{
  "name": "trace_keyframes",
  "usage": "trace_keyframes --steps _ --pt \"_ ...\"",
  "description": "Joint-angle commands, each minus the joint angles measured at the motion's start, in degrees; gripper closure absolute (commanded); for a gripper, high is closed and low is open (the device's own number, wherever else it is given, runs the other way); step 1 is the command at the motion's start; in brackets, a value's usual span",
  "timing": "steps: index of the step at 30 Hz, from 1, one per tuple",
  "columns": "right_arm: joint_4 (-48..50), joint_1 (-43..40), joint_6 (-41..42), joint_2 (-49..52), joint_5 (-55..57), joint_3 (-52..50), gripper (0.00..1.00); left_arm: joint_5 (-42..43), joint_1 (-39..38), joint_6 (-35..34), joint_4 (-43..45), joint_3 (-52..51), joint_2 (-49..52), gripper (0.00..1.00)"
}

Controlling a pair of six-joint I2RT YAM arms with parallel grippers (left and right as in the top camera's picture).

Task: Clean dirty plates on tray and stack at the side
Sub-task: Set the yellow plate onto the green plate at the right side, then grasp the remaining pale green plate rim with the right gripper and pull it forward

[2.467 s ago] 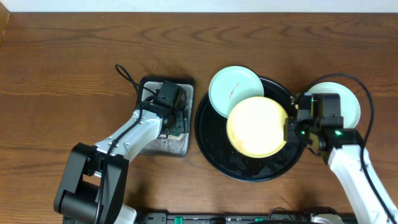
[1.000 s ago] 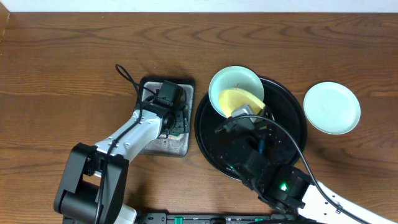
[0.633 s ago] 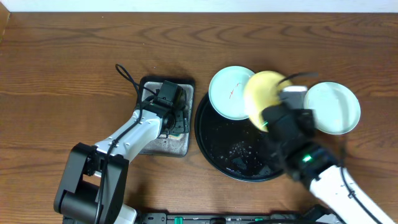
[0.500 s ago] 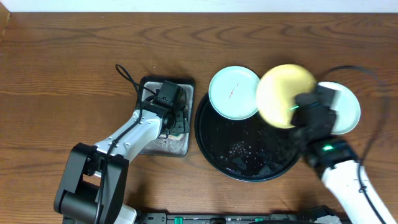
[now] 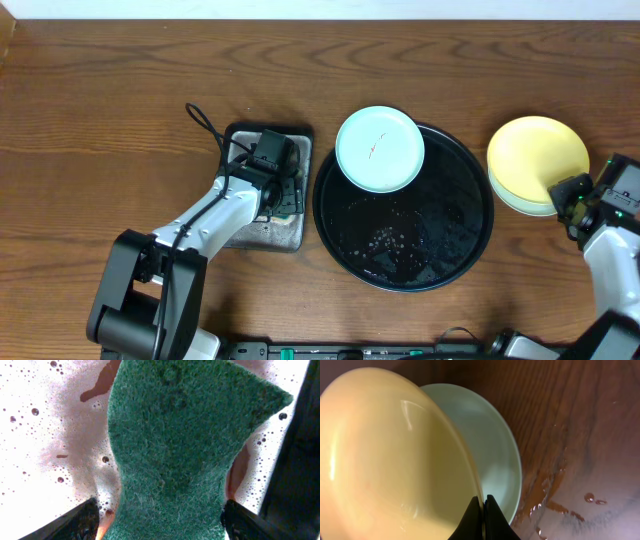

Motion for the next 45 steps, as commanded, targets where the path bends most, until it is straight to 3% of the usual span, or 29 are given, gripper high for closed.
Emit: trace_keyframes --steps 1,3,6,9,14,16,19,22,28,30,33,40,45 --pt "2.1 -1.7 1.3 3.3 -4.3 1.0 0.99 -0.3 0.2 -0.1 -0.4 -0.2 -0.2 0.21" --pt "3.4 -1.7 0.5 4.0 -5.5 1.0 0.98 -0.3 0.2 -0.1 -0.4 -0.2 -0.2 0.21" --pt "4.8 -1.7 -0.6 3.8 -10.6 1.0 0.64 -0.3 0.2 -0.1 -0.4 -0.2 -0.2 0.21" --pt "9.9 -1.0 -3.4 3.6 -22.2 1.0 0.49 -0.3 0.2 -0.1 -0.4 -0.2 -0.2 0.21" --pt "15.6 3.5 -10.4 3.0 -32.0 1.1 0.46 -0.3 0.2 -0.1 -0.4 -0.2 -0.2 0.21" --pt "16.7 7.3 -16.2 3.0 -33.1 1.2 0.38 -0.3 0.2 -0.1 -0.4 -0.2 -0.2 0.21" --pt "15.8 13.5 -26.5 3.0 -33.1 1.9 0.37 -0.3 0.2 -0.1 -0.4 -0.2 -0.2 0.21" --pt "9.2 19.2 -33.7 3.4 -30.8 6.0 0.38 -0.3 0.2 -0.1 -0.4 -0.2 -0.2 0.21" --pt "-7.6 26.8 -44.3 10.2 -25.9 21.7 0.28 -0.3 0.2 -0.1 -0.4 -0.2 -0.2 0.21" --pt "-11.0 28.7 -45.9 13.5 -25.1 25.6 0.21 -0.3 0.2 -0.1 -0.4 -0.2 -0.2 0.21" --pt "-9.9 31.1 -46.5 18.0 -25.4 26.9 0.01 -0.3 0.2 -0.1 -0.4 -0.2 -0.2 0.21" --pt "-2.4 31.6 -41.2 26.0 -24.9 26.9 0.03 -0.3 0.2 -0.1 -0.4 -0.2 -0.2 0.21" --pt "-0.3 32.2 -40.0 30.3 -24.7 26.9 0.23 -0.3 0.2 -0.1 -0.4 -0.2 -0.2 0.21"
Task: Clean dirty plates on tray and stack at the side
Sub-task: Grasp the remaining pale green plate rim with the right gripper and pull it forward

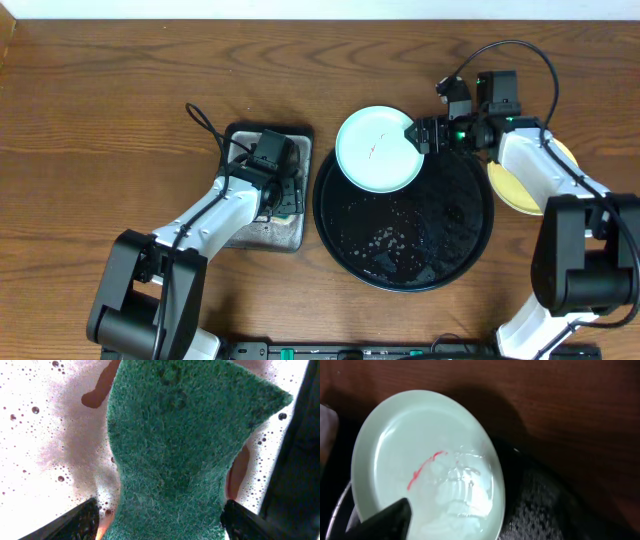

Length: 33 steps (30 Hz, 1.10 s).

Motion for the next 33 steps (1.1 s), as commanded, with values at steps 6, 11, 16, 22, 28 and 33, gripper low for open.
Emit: trace_keyframes --steps 6,11,16,22,28,33 --pt "0.2 0.7 1.8 6.1 0.1 0.5 0.47 -0.3 0.2 -0.1 -0.4 -0.2 -0.2 0.21" --pt "0.3 0.7 2.2 7.6 0.1 0.5 0.66 -0.3 0.2 -0.1 -0.4 -0.2 -0.2 0.21" --pt "-0.4 0.6 2.2 6.2 -1.7 0.5 0.93 -0.3 0.2 -0.1 -0.4 -0.2 -0.2 0.21" --pt "-9.8 0.5 2.2 0.5 -2.1 0.6 0.99 -0.3 0.2 -0.1 -0.6 -0.2 -0.2 0.21" --pt "-23.1 0.9 3.0 -2.1 2.4 0.5 0.99 -0.3 0.2 -0.1 -0.5 -0.2 -0.2 0.21" --pt "-24.6 2.3 3.0 -1.8 6.8 -2.8 0.99 -0.4 0.2 -0.1 -0.3 -0.2 -0.2 0.25"
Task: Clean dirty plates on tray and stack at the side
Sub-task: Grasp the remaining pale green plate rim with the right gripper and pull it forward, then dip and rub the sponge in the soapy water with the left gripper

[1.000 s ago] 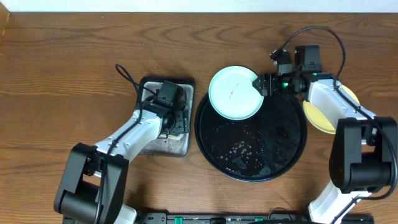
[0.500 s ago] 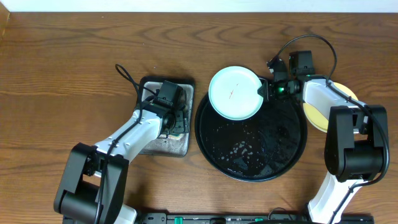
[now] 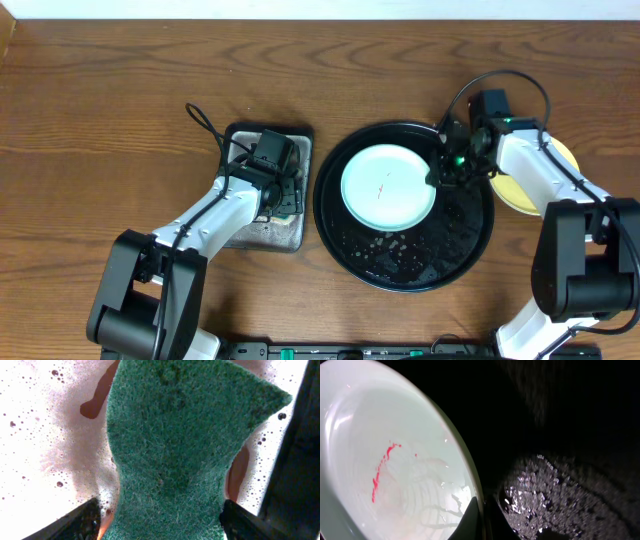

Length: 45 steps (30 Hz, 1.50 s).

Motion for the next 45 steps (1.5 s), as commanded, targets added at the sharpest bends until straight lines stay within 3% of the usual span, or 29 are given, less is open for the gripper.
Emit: trace_keyframes --steps 1,13,17,27,33,37,45 --pt "0.4 1.3 0.6 -0.2 2.4 -2.2 0.99 -0.6 0.2 -0.2 -0.2 -0.2 -0.2 0.25" --pt "0.9 1.6 0.6 -0.2 2.4 -3.0 0.99 -4.6 0.2 -0.1 7.3 -0.1 -0.2 0.29" --pt "0.9 1.6 0.6 -0.2 2.4 -3.0 0.99 -4.6 0.2 -0.2 6.2 -0.1 -0.2 0.48" --pt "1.0 1.6 0.6 -0.2 2.4 -3.0 0.99 -0.9 -0.1 -0.2 4.3 -0.7 -0.2 0.52" --pt "1.0 1.6 0.6 -0.2 2.4 -3.0 0.99 -1.0 -0.1 -0.2 5.4 -2.4 -0.2 0.71" --pt "0.8 1.6 0.6 -0.2 2.4 -3.0 0.99 -1.0 -0.1 -0.2 6.8 -4.3 -0.2 0.92" --pt "0.8 1.6 0.5 -0.2 2.4 -3.0 0.97 -0.2 1.2 0.3 6.6 -3.7 -3.3 0.92"
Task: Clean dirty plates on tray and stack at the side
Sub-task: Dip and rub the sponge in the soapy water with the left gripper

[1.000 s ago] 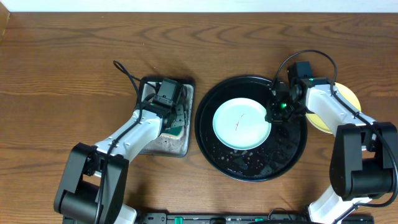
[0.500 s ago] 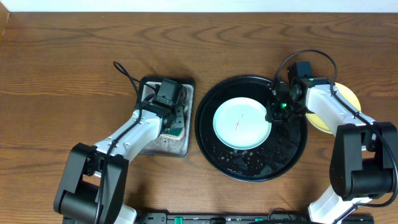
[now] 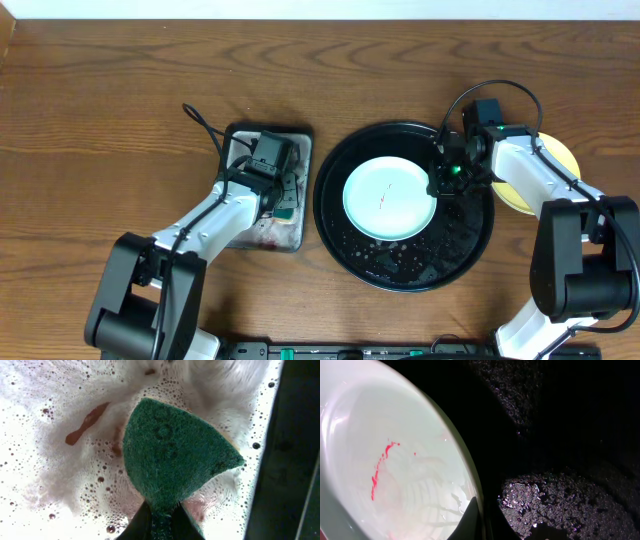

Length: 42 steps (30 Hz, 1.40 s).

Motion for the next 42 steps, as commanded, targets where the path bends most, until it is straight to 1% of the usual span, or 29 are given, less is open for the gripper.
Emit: trace_keyframes --steps 1,2,3,5,9,13,17,20,23,28,31,36,38,42 --pt "-0.1 0.7 0.5 -0.2 -0.4 -0.2 0.97 1.6 1.8 1.4 -1.0 -1.4 -3.7 0.93" --pt "0.0 0.7 0.5 -0.2 -0.4 -0.2 0.99 3.4 2.5 2.9 -0.9 -1.3 -4.9 0.93" --pt "0.0 0.7 0.5 -0.2 -0.4 -0.2 0.99 6.7 3.5 5.3 -0.8 -1.2 -6.5 0.93" --pt "0.0 0.7 0.6 -0.2 -0.5 -0.2 0.99 12.4 5.8 8.0 -0.9 -1.2 -9.4 0.93" --pt "0.5 0.7 0.6 -0.2 -0.5 -0.2 0.99 21.4 11.0 8.5 -0.9 -1.2 -14.5 0.93" --pt "0.5 0.7 0.6 -0.2 -0.5 -0.2 0.94 28.5 15.2 8.4 -1.0 -1.2 -17.7 0.93" --pt "0.6 0.7 0.6 -0.2 -0.5 -0.2 0.91 35.7 17.7 8.5 -1.0 -1.2 -18.8 0.93" --pt "0.6 0.7 0.6 -0.2 -0.5 -0.2 0.91 38.4 19.2 8.5 -0.9 -1.2 -18.7 0.93" --pt "0.6 0.7 0.5 -0.2 -0.4 -0.2 0.88 41.2 20.5 8.7 -0.9 -1.2 -18.7 0.93" --pt "0.7 0.7 0.6 -0.2 -0.4 -0.2 0.89 47.0 23.1 9.2 -0.4 -1.2 -18.7 0.93" --pt "0.7 0.7 0.6 -0.2 -0.4 -0.2 0.89 50.8 25.0 9.2 0.3 -1.2 -18.7 0.93" --pt "0.7 0.7 0.6 -0.2 -0.4 -0.2 0.9 59.1 27.5 11.1 2.1 -1.2 -18.7 0.93" --pt "0.7 0.7 0.6 -0.2 -0.4 -0.2 0.89 60.6 28.3 11.5 2.4 -1.2 -18.7 0.93" --pt "0.8 0.7 0.5 -0.2 -0.4 -0.2 0.9 61.0 29.6 12.6 2.4 -1.2 -18.7 0.93"
